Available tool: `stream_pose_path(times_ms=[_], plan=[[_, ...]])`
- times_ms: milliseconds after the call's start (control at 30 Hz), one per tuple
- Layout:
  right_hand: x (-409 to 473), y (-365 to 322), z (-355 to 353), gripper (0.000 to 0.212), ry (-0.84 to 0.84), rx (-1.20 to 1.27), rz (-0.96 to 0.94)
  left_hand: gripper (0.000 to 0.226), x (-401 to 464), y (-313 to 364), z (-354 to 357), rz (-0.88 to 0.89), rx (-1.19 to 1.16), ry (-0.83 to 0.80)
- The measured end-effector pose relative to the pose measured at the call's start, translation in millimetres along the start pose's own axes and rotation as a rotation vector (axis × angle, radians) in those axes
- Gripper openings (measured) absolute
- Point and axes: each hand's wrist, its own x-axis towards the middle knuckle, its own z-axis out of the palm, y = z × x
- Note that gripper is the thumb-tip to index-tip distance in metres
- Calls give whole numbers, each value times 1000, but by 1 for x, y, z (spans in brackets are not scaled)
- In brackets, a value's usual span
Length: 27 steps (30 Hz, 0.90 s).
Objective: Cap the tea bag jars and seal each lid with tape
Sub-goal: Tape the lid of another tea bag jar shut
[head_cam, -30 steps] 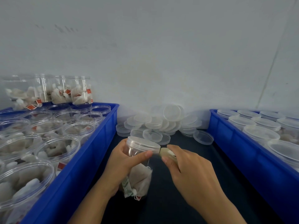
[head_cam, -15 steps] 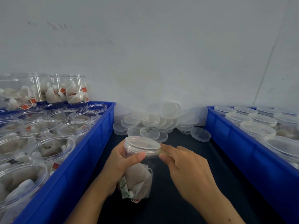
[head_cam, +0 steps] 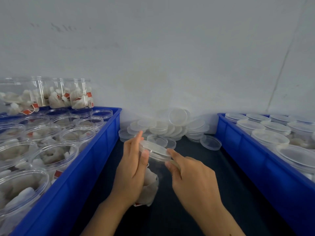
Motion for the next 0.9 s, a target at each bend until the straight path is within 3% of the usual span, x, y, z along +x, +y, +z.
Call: stream_pose_path(times_ms=[100, 267, 500, 733, 900], plan=[[-3, -4, 4, 49, -6, -24, -32, 74, 1, 5, 1, -32, 58, 23], [0, -2, 6, 58, -51, -5, -55, 74, 7, 8, -5, -128, 55, 100], [5, 6, 1, 57, -206, 191, 139, 81, 6, 7, -9, -110, -17, 48], [7, 7, -8, 42, -132, 66, 11, 76, 6, 3, -14, -138, -227, -58], [6, 8, -9, 35, -99, 119, -10, 75, 7, -2, -16, -144, -300, -141]])
